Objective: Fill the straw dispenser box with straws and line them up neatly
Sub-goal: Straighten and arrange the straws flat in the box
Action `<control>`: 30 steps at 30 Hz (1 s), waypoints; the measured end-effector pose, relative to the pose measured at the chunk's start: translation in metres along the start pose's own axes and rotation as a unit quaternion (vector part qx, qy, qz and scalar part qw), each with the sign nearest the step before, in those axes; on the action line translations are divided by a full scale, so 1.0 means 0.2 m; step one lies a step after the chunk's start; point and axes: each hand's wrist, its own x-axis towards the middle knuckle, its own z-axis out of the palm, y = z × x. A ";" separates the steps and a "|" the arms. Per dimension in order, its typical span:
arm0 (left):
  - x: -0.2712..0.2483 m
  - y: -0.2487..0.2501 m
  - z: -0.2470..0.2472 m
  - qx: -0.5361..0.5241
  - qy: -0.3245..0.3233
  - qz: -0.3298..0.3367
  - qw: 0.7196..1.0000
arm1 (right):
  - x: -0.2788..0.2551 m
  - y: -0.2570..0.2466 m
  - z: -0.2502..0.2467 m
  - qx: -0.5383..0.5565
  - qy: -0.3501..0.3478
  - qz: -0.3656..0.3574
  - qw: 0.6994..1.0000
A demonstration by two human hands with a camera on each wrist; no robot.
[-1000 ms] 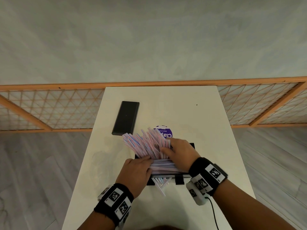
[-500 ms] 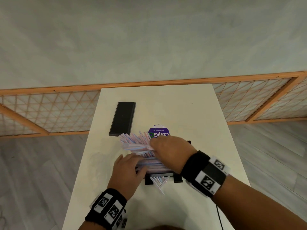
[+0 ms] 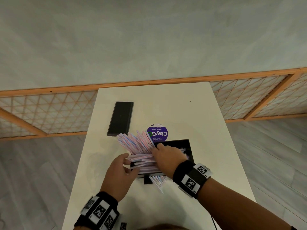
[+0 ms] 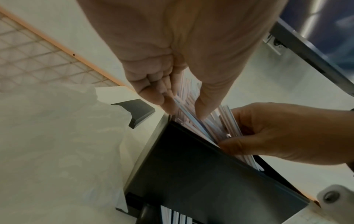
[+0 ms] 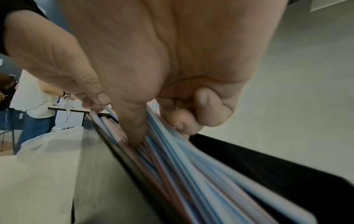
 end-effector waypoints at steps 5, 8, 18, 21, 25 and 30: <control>0.00 0.05 0.05 0.051 -0.032 0.078 0.995 | 0.00 0.08 0.00 0.091 0.007 -0.019 0.996; 0.00 0.06 0.07 0.054 -0.029 0.091 0.994 | -0.01 0.10 0.01 0.126 0.006 -0.032 0.991; -0.01 0.08 0.10 0.195 0.025 0.240 0.951 | -0.06 0.19 -0.04 0.100 -0.043 0.022 0.994; 0.00 0.11 0.17 0.285 -0.017 0.326 0.901 | -0.01 0.18 -0.03 0.098 -0.092 0.034 0.990; 0.04 0.12 0.24 0.371 -0.044 0.324 0.869 | 0.06 0.16 -0.03 0.104 -0.169 0.047 0.979; 0.07 0.08 0.25 0.388 -0.066 0.303 0.868 | 0.10 0.18 -0.05 0.142 -0.220 0.060 0.963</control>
